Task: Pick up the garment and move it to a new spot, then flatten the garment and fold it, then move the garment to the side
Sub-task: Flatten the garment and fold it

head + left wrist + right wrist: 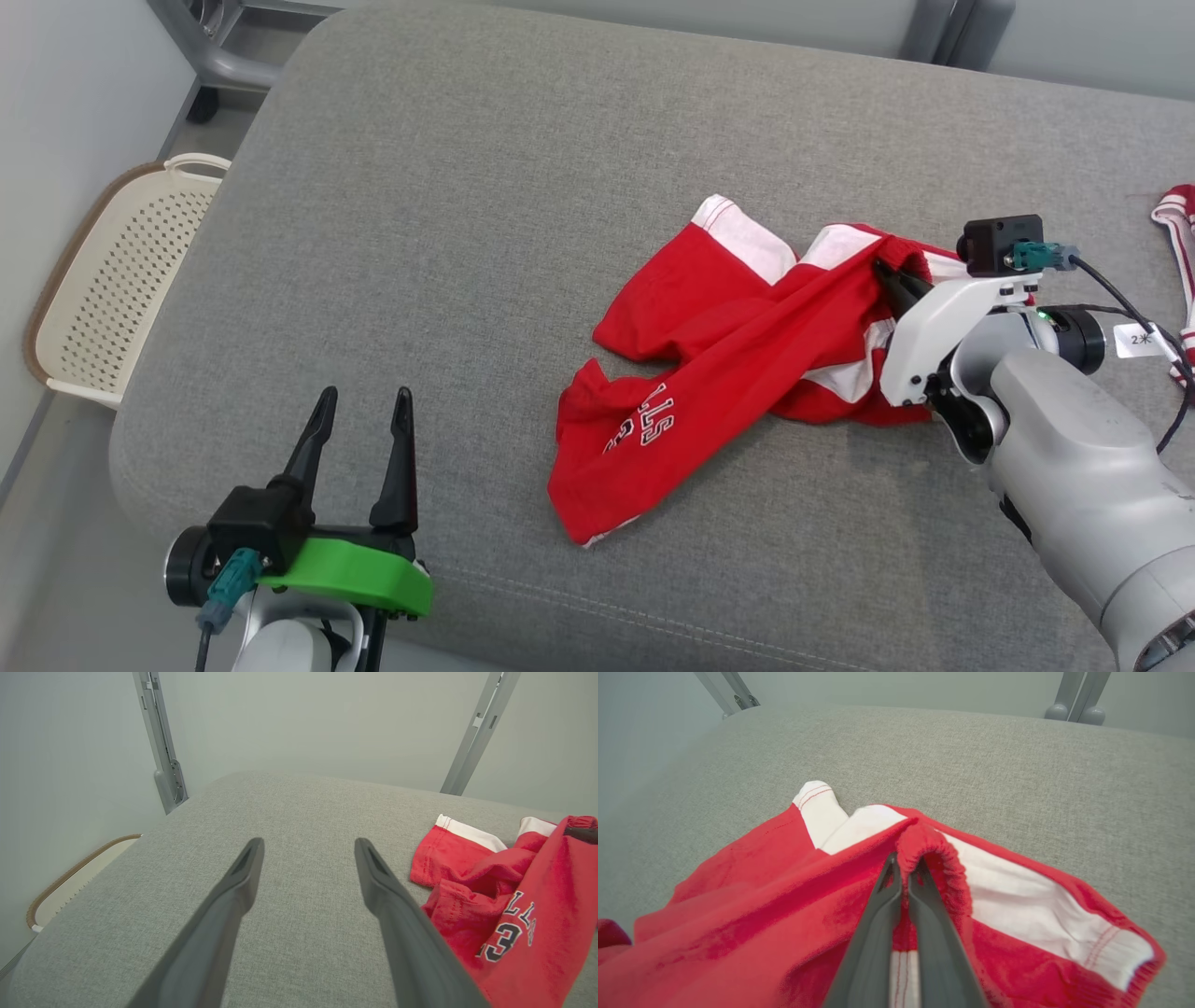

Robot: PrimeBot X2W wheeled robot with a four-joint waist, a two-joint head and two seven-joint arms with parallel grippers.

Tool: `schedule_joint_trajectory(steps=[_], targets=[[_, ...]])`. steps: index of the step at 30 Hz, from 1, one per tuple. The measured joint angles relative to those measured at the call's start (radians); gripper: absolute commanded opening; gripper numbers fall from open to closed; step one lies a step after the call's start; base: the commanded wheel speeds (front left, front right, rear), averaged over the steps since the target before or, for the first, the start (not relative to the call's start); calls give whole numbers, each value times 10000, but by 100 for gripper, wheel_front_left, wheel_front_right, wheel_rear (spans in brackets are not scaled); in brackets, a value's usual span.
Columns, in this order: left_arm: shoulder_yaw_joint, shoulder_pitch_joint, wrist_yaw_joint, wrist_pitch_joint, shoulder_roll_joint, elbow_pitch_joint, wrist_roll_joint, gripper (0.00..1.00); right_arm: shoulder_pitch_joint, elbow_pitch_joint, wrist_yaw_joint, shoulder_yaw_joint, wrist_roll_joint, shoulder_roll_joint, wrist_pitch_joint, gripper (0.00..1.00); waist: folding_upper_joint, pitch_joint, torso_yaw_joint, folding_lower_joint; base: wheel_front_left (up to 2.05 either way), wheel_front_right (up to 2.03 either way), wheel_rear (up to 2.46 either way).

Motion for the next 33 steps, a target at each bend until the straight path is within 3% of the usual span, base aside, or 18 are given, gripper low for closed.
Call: schedule_joint_trajectory(steps=[9,10,11,12,20,26,33], targets=[[-182,-135,15,0,-2,77,-27,100,-392,1453,0,190,4,263,-512,0,0,102,142,0,0,0,0],[-173,-136,17,0,-2,90,-27,100,-394,1501,0,240,6,307,-566,16,0,86,133,0,0,0,0],[-157,-135,27,2,-2,100,-25,100,-394,1507,0,318,4,330,-656,55,0,64,116,0,0,0,0],[-132,-134,35,0,-2,117,-25,100,-393,1492,0,399,4,345,-750,100,0,33,93,0,0,0,0],[33,73,33,0,-2,130,6,100,65,683,0,1016,587,305,-663,100,0,-345,-251,0,0,0,0],[115,250,13,0,-4,113,48,100,645,-439,0,1425,1137,-159,-968,100,0,-698,-667,0,0,0,0],[257,501,17,0,-4,36,102,100,1322,-1494,0,1160,1260,-821,-1398,100,0,-984,-1060,0,0,0,0]])
